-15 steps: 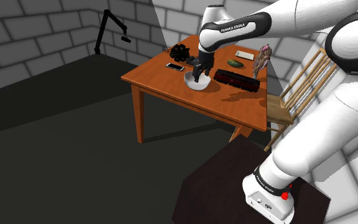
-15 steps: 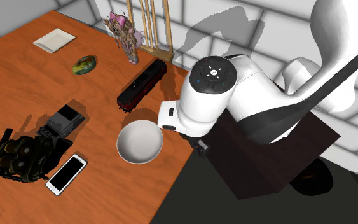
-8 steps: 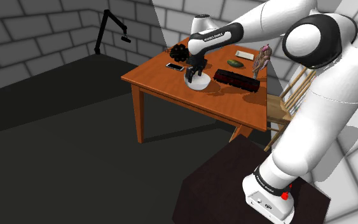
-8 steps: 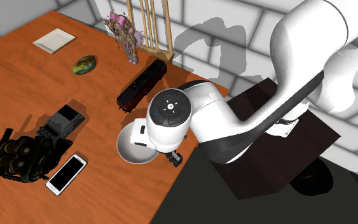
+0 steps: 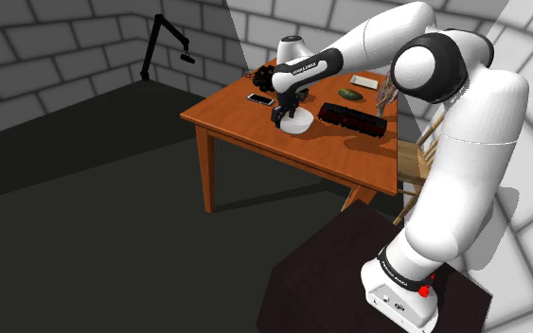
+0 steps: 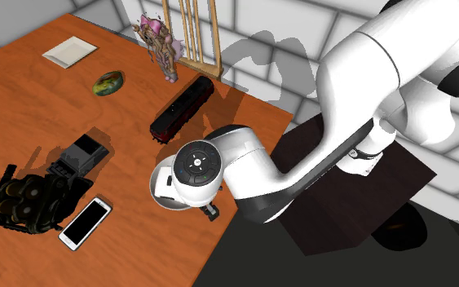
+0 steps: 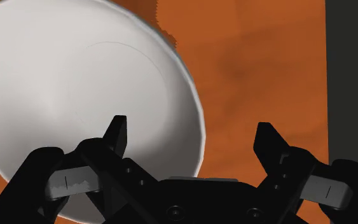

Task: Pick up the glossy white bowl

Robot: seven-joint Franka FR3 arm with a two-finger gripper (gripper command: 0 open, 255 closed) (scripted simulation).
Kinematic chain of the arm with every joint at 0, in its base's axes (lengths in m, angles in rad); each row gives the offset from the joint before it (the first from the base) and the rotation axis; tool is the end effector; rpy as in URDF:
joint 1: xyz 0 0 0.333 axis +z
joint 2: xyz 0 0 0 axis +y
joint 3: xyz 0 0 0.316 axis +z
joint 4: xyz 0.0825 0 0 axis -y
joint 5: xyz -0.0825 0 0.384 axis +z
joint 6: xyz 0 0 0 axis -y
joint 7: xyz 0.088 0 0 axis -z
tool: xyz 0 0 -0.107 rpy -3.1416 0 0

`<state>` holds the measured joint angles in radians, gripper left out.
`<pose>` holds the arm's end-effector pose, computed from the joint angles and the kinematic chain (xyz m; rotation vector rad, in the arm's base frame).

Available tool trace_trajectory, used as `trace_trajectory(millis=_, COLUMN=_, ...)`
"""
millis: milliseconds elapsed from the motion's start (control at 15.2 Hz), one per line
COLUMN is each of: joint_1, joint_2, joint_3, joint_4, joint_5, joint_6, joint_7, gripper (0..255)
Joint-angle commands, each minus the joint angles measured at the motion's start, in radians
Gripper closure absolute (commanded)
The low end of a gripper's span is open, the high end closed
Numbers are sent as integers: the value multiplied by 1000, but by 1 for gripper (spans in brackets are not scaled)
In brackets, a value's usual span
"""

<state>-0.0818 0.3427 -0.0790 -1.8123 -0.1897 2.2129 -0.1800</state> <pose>0.6353 -0.1057 0.3595 2.9461 0.1977 0.0386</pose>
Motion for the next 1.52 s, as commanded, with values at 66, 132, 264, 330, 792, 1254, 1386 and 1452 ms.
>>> trace_trajectory(millis=66, joint_1=-1, joint_2=24, joint_3=-1, joint_4=-16, joint_5=-3, joint_6=41, joint_7=7, gripper=0)
trace_trajectory(millis=132, joint_1=-1, joint_2=24, joint_3=-1, joint_4=-16, joint_5=-3, joint_6=41, joint_7=7, gripper=0)
trace_trajectory(millis=264, joint_1=-1, joint_2=25, joint_3=-1, joint_4=-17, joint_5=-3, joint_6=42, joint_7=7, gripper=255)
trace_trajectory(millis=330, joint_1=-1, joint_2=25, joint_3=-1, joint_4=-17, joint_5=-3, joint_6=42, joint_7=7, gripper=255)
trace_trajectory(millis=792, joint_1=-1, joint_2=25, joint_3=-1, joint_4=-16, joint_5=-3, joint_6=42, joint_7=7, gripper=255)
trace_trajectory(millis=1254, joint_1=0, joint_2=-13, joint_3=0, joint_4=14, joint_5=2, joint_6=-26, joint_7=-6, gripper=255)
trace_trajectory(millis=1386, joint_1=0, joint_2=-24, joint_3=1, joint_4=27, joint_5=4, joint_6=-49, joint_7=-10, gripper=255)
trace_trajectory(millis=1452, joint_1=0, joint_2=-29, joint_3=1, joint_4=33, joint_5=5, joint_6=-60, joint_7=-12, gripper=255)
